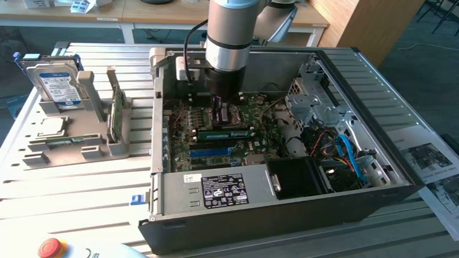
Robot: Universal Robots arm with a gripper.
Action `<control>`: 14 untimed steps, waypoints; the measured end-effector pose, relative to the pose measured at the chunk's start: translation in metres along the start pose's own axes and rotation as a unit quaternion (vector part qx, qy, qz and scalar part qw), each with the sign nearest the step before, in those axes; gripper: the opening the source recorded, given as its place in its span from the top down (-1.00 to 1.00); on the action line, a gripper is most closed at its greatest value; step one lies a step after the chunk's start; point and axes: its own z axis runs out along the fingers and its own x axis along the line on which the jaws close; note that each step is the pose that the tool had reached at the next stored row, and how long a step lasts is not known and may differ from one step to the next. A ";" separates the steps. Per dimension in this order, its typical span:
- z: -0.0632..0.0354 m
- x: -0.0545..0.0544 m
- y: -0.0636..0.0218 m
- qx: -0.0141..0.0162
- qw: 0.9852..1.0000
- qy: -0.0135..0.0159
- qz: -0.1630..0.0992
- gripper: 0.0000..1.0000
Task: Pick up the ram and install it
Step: 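Press down the ram until it locks into place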
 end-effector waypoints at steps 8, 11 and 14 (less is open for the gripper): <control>0.0014 0.000 0.0003 0.000 1.000 0.000 0.000 0.80; 0.0028 0.000 0.0002 0.000 1.000 0.000 0.000 0.80; 0.0048 0.000 0.0002 0.000 1.000 0.000 0.000 0.80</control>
